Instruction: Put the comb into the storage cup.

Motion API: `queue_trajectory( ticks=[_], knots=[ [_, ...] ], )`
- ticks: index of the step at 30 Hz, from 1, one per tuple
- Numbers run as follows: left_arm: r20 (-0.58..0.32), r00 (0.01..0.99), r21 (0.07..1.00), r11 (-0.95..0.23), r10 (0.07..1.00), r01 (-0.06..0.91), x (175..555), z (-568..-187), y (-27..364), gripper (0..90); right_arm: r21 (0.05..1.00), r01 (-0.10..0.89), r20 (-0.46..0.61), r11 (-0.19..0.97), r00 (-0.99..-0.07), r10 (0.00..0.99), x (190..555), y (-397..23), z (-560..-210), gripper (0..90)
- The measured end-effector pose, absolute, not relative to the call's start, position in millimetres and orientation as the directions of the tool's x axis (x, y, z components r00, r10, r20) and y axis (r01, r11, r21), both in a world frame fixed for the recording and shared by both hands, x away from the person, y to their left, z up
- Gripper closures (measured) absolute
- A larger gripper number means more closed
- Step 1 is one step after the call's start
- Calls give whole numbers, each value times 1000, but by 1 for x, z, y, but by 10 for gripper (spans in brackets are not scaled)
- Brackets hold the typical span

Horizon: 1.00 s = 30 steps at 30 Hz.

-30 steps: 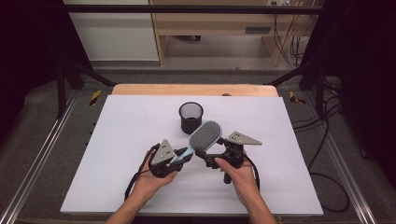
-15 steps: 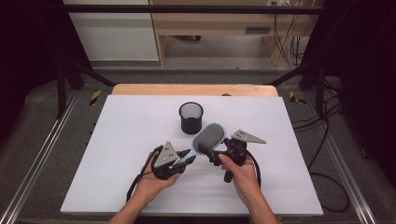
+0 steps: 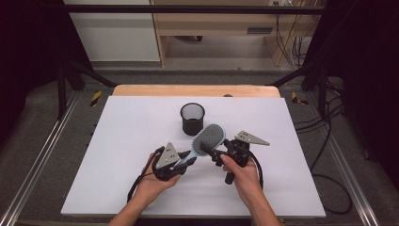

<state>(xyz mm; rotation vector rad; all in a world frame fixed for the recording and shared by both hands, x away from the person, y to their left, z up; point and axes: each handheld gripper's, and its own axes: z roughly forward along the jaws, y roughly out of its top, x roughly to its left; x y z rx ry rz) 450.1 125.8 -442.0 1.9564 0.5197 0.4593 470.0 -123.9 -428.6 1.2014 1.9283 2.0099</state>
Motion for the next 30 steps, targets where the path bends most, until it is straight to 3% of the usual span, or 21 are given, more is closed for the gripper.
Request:
queue_trajectory(
  ticks=[14, 30],
  knots=[
    [77, 844, 912, -380, 531, 157, 449, -440, 124, 695, 878, 431, 470, -209, -687, 554, 468, -121, -427, 345],
    [88, 829, 906, -391, 552, 164, 451, -442, 126, 695, 876, 417, 480, -241, -711, 515, 465, -118, -423, 485]
  ],
)
